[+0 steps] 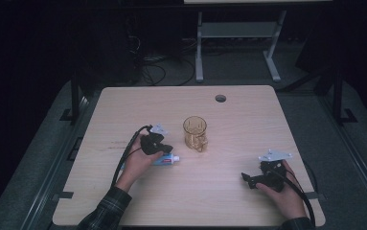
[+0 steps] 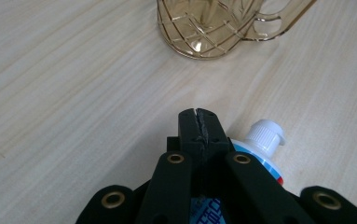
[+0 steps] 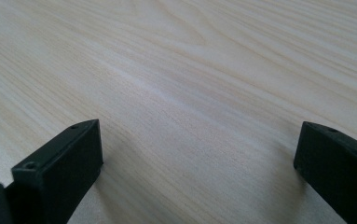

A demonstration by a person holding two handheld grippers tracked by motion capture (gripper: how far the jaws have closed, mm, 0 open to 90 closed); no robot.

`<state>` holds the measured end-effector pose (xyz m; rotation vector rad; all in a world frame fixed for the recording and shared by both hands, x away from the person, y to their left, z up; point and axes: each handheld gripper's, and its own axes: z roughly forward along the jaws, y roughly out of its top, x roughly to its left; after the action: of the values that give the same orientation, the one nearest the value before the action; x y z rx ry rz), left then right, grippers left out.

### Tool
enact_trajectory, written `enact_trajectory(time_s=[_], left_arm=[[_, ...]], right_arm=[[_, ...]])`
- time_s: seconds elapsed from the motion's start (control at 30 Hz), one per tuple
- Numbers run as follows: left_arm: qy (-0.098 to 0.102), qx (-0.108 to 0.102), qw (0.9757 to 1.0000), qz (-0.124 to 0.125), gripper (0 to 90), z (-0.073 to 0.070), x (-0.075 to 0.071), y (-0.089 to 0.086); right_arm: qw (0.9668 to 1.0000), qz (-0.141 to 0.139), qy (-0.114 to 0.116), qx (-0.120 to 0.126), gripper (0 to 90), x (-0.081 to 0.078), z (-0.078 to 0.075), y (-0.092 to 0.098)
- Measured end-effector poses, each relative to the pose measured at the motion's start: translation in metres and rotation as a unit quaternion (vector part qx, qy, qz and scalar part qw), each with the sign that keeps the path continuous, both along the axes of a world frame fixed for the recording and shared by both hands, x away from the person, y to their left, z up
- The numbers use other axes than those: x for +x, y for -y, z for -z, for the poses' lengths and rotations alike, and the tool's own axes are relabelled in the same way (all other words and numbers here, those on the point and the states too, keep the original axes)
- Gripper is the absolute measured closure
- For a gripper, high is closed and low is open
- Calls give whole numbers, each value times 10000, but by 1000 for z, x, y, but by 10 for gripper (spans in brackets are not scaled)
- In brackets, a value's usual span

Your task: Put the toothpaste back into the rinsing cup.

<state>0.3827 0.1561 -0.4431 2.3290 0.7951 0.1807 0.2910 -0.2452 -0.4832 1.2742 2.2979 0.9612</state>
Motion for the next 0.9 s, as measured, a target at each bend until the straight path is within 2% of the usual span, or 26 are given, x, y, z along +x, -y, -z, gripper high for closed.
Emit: enact_trajectory(time_s=[0.43,0.9], left_arm=[[-47,120,9998,153,900,0,-15,2],[-104,182,9993,317,900,0,-42,-2]], right_arm=[[10000,0,-1,-2,5,0,0,0],[10000,-1,2,1,5,0,0,0]])
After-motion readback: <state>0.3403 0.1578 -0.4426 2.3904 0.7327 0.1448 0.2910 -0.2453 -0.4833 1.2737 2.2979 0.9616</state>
